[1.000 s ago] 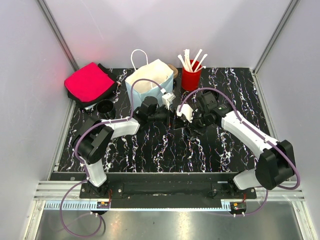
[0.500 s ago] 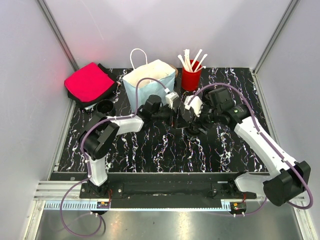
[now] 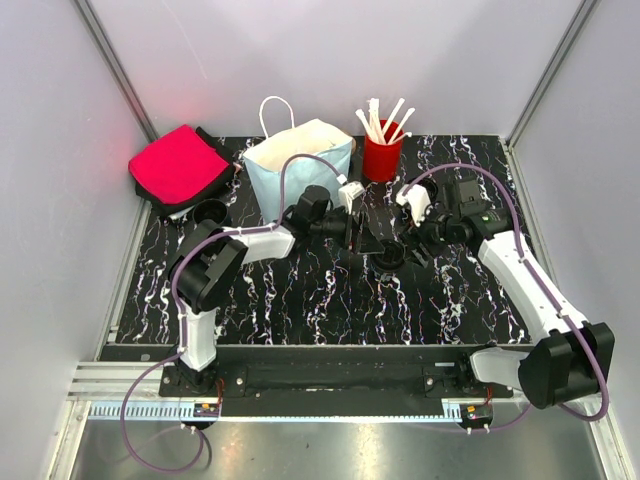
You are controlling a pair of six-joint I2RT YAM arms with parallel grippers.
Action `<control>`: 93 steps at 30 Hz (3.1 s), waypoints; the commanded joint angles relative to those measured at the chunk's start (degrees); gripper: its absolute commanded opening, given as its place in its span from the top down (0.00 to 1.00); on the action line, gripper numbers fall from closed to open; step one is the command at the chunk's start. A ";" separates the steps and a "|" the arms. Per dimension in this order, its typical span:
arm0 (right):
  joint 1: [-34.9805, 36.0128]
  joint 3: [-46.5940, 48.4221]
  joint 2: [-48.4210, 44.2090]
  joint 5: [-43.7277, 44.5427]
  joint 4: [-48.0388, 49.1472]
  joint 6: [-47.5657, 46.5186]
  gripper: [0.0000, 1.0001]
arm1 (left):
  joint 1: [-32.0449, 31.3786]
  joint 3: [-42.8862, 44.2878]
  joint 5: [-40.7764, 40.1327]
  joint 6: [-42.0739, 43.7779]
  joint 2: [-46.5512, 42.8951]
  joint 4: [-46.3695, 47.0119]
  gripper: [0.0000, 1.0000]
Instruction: Pack the takeout coffee
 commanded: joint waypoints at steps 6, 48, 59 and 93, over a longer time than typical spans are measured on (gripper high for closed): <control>-0.86 0.12 -2.95 -2.48 3.39 3.78 0.29 | -0.74 -0.26 -1.70 0.20 -0.45 1.76 0.18; -17.82 11.54 27.72 -37.73 4.45 14.24 0.64 | -1.18 1.68 1.20 -0.85 4.73 1.76 0.43; -17.65 12.17 32.64 -39.66 1.55 12.39 0.64 | -1.88 2.12 1.03 -0.41 5.35 0.53 0.43; -12.99 8.12 35.20 -32.10 -2.50 8.35 0.76 | -3.02 3.44 -3.27 4.15 4.29 -5.53 0.46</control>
